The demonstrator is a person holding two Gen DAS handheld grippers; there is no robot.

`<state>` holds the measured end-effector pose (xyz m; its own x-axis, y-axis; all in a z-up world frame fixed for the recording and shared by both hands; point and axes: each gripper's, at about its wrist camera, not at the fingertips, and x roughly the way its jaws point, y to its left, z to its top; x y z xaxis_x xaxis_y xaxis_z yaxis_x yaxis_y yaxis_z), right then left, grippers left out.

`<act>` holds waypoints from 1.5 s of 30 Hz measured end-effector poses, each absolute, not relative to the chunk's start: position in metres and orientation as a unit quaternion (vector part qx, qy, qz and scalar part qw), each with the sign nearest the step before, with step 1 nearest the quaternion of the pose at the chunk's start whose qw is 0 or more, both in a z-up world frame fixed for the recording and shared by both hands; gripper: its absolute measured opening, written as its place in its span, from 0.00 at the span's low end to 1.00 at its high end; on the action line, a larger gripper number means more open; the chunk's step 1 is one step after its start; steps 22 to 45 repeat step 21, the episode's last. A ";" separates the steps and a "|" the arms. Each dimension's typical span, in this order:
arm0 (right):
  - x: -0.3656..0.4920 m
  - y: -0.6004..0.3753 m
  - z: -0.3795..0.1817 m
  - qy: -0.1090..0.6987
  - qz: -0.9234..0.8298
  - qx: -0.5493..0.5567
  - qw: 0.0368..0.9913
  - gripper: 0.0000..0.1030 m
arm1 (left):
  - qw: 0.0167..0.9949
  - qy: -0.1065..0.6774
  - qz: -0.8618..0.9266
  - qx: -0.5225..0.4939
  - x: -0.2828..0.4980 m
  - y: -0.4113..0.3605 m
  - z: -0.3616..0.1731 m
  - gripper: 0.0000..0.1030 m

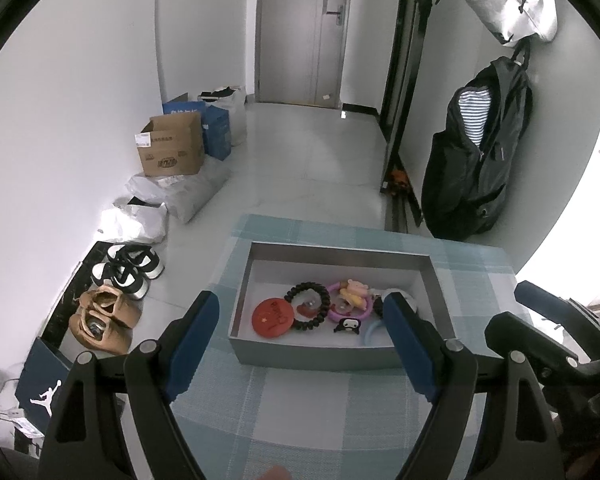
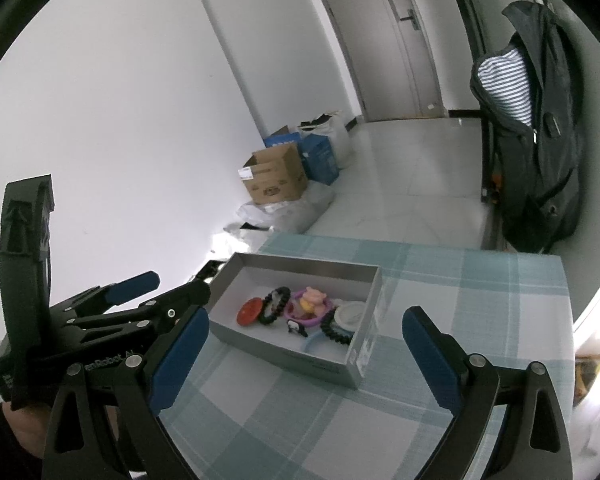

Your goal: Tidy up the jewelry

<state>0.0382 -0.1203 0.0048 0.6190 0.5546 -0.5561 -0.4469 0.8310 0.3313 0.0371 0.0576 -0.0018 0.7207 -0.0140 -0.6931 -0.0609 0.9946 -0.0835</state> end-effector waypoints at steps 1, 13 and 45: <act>0.038 -0.121 0.005 0.335 0.279 0.080 0.896 0.95 | 0.926 0.373 0.012 -0.051 0.037 0.058 -0.002 0.79; 0.041 -0.121 0.004 0.337 0.278 0.080 0.896 0.96 | 0.927 0.371 0.011 -0.050 0.039 0.058 -0.002 0.79; 0.040 -0.122 0.003 0.339 0.275 0.077 0.896 0.96 | 0.928 0.368 0.017 -0.056 0.038 0.056 -0.003 0.79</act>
